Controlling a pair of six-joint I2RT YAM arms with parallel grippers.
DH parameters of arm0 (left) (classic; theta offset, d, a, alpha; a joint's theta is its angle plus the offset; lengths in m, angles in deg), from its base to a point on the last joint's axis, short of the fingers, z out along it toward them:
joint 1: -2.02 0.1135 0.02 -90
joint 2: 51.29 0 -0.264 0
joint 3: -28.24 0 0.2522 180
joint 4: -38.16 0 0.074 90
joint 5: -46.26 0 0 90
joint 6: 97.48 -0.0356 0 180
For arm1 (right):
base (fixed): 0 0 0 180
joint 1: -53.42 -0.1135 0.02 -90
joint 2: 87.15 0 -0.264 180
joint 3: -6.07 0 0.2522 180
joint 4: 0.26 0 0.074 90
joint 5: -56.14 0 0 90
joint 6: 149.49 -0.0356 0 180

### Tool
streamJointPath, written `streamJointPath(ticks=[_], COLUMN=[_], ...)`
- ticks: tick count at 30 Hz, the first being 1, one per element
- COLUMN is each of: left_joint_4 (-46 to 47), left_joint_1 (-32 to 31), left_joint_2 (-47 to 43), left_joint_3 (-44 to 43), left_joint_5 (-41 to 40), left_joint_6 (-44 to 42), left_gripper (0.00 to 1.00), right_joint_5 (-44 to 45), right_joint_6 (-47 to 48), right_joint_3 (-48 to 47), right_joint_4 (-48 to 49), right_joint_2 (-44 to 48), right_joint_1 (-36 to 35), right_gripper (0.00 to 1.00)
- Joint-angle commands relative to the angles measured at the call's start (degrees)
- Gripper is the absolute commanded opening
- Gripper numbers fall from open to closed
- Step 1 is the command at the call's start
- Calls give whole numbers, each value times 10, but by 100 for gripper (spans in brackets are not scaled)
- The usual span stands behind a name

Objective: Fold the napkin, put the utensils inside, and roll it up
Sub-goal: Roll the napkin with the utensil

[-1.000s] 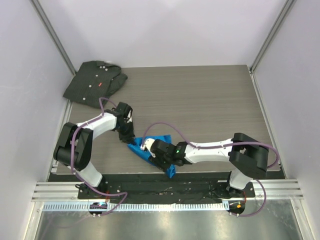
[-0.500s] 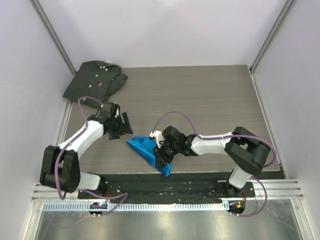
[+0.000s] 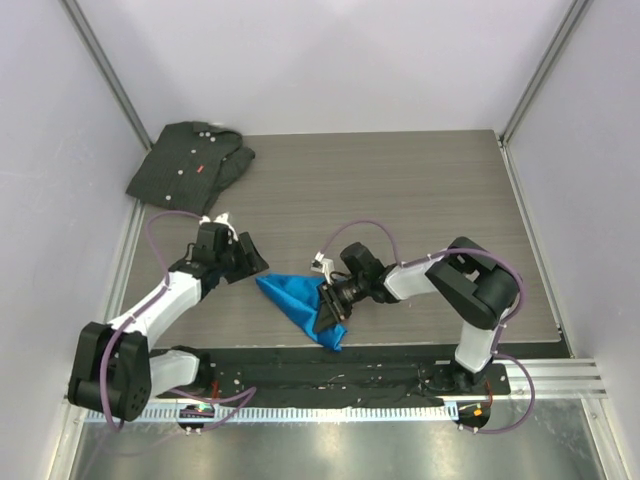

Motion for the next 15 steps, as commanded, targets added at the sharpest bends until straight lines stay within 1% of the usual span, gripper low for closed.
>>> streamJointPath(ticks=[1, 4, 5, 8, 10, 13, 15], left_joint_4=[104, 130, 134, 138, 153, 162, 165], left_joint_1=[0, 0, 0, 0, 0, 0, 0], left_joint_2=[7, 24, 34, 48, 49, 31, 13], left_joint_3=[13, 20, 22, 25, 32, 45, 56], left_joint_5=[39, 56, 65, 81, 81, 76, 70], left_joint_6=[8, 12, 12, 12, 12, 12, 12], left_gripper=[55, 50, 46, 41, 41, 46, 48], right_joint_5=[28, 23, 21, 18, 16, 18, 17], right_joint_6=[3, -3, -5, -12, -14, -18, -18], right_joint_3=[29, 30, 30, 33, 33, 32, 32], right_joint_4=[-54, -47, -45, -34, -32, -33, -34], right_joint_2=[-48, -61, -65, -69, -74, -81, -85], right_joint_1=[16, 21, 25, 32, 35, 40, 42], right_gripper=[31, 31, 31, 31, 31, 31, 30])
